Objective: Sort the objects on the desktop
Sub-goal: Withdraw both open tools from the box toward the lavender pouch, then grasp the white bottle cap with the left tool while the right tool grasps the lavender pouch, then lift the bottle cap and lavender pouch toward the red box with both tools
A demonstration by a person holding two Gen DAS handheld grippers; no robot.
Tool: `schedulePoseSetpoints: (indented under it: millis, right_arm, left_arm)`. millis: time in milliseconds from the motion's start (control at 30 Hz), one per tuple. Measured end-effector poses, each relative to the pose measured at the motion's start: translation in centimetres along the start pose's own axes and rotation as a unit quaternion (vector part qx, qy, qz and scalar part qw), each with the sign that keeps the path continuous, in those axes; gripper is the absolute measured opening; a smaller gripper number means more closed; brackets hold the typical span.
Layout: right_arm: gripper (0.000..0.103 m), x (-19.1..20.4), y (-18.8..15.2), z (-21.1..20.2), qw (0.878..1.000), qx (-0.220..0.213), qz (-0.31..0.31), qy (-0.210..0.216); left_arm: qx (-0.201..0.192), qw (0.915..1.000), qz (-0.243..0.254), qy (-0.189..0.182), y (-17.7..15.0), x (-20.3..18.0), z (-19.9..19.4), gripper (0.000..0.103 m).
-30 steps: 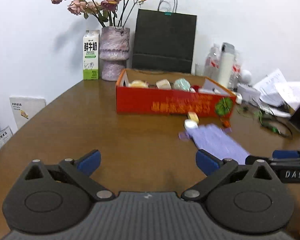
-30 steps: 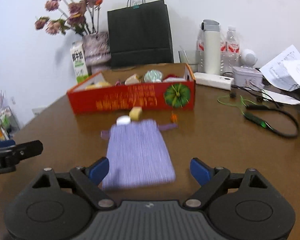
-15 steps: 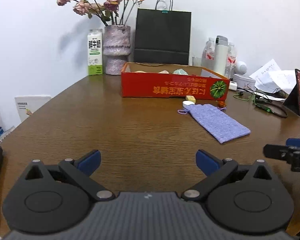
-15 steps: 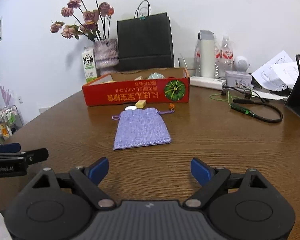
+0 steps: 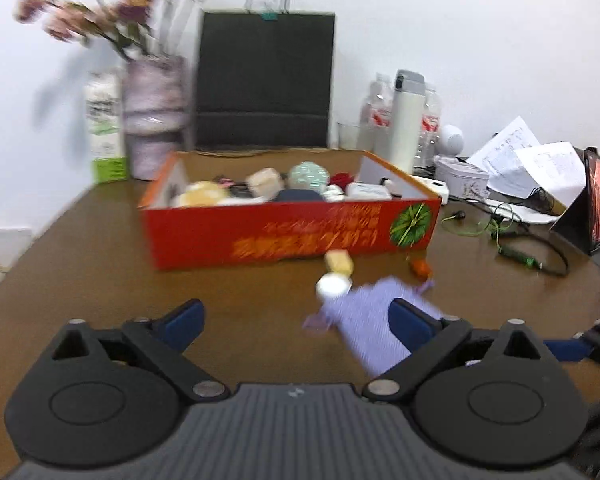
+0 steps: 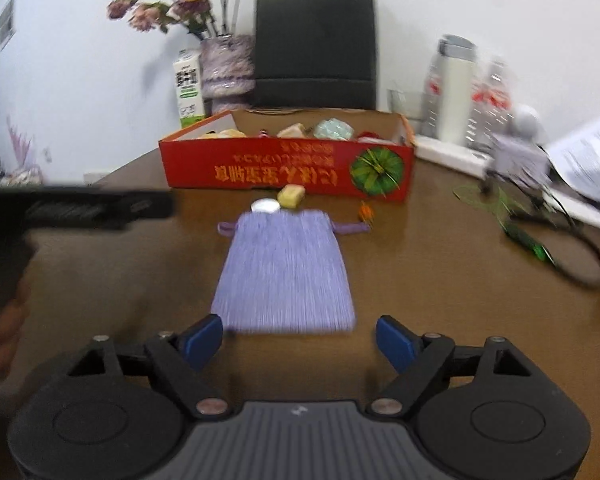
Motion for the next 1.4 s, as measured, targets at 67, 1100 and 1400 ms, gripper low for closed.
schedulePoseSetpoints:
  millis: [67,1100,1400]
  right_arm:
    - [0.078,0.1,1.6,1.6,1.000,0.003,-0.014,0.002]
    - [0.003,1.8,-0.6,1.2,1.000,0.005,-0.015,-0.006]
    - [0.003,3.7,-5.8,-6.0,1.000,-0.019,0.002,-0.009]
  left_arm:
    - [0.027,0.9993,-0.009,-0.023,1.7,-0.2,3.6,0.086]
    - [0.058,0.9972,-0.042,0.021,-5.9,0.8,-2.2,0.029]
    - [0.023,0.9984,-0.044,0.026,-9.3,-0.5,-9.7,0.029]
Point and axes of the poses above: each gripper's, at about its wrist camera, not at the fingertips, and z roughly the way its jaws point, x to its left, y to its top, the point moved 4 cm from there along z, roughly the way its jaws point, and after that the axes turned 4 degrees about x, right-handed, at the moved point
